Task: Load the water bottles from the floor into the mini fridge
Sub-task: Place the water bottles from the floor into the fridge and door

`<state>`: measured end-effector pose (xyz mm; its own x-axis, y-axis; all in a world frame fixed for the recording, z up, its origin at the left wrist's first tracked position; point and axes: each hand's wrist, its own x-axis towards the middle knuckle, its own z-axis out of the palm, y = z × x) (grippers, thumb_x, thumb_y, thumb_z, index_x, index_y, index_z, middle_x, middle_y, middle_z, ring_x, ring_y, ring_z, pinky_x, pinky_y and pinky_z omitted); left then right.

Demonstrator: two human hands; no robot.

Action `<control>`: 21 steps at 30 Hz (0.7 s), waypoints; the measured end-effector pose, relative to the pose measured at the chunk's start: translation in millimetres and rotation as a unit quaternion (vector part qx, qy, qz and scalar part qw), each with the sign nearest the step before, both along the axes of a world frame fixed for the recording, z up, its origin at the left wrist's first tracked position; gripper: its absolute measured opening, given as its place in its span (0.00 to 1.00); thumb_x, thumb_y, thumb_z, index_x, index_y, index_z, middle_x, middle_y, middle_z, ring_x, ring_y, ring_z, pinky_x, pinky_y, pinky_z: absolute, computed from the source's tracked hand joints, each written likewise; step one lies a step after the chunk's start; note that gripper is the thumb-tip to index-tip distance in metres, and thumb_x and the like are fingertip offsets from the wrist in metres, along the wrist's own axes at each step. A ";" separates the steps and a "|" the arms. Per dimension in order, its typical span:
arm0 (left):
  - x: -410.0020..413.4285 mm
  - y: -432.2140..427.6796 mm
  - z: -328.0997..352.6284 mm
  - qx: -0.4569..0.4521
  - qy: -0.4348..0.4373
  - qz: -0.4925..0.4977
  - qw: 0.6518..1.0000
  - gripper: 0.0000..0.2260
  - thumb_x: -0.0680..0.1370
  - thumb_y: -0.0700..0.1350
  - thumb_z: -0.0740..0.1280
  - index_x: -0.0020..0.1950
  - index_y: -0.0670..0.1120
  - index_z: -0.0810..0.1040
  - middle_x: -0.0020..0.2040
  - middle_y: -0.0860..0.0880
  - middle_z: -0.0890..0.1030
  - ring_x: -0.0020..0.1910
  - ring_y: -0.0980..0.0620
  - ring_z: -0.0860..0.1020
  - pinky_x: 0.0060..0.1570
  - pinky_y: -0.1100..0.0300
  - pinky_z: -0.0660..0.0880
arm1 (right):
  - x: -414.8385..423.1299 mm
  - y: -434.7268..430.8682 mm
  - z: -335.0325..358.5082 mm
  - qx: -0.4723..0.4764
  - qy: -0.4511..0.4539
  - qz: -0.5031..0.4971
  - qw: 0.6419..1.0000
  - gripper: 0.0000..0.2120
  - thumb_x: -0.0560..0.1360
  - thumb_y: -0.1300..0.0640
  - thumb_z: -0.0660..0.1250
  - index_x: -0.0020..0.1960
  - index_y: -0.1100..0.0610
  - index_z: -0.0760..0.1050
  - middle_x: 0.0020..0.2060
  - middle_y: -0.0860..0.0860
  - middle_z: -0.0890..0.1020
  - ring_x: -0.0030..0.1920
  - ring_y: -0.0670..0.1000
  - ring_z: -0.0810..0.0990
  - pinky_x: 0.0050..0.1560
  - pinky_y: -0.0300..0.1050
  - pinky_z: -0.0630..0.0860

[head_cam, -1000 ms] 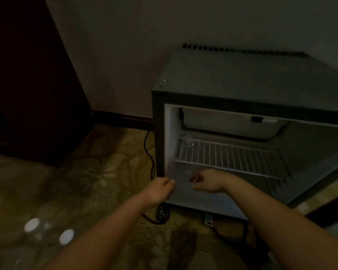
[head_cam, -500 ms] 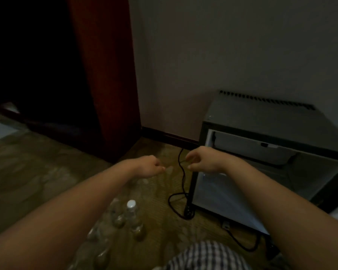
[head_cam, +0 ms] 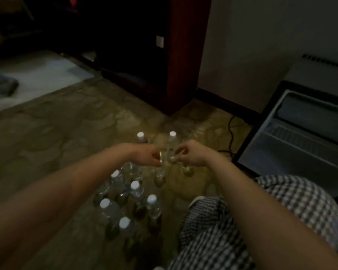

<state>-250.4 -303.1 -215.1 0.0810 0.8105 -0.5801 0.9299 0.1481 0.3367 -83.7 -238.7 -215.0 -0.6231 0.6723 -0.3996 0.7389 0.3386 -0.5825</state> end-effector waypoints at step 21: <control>-27.5 -87.4 -183.4 -0.097 -0.202 0.200 0.954 0.21 0.78 0.41 0.62 0.70 0.47 0.66 0.69 0.46 0.71 0.69 0.47 0.69 0.69 0.51 0.66 | -62.5 -70.5 -160.9 -0.068 -0.154 0.030 0.985 0.14 0.73 0.56 0.68 0.58 0.57 0.75 0.57 0.56 0.79 0.55 0.55 0.78 0.51 0.47 0.75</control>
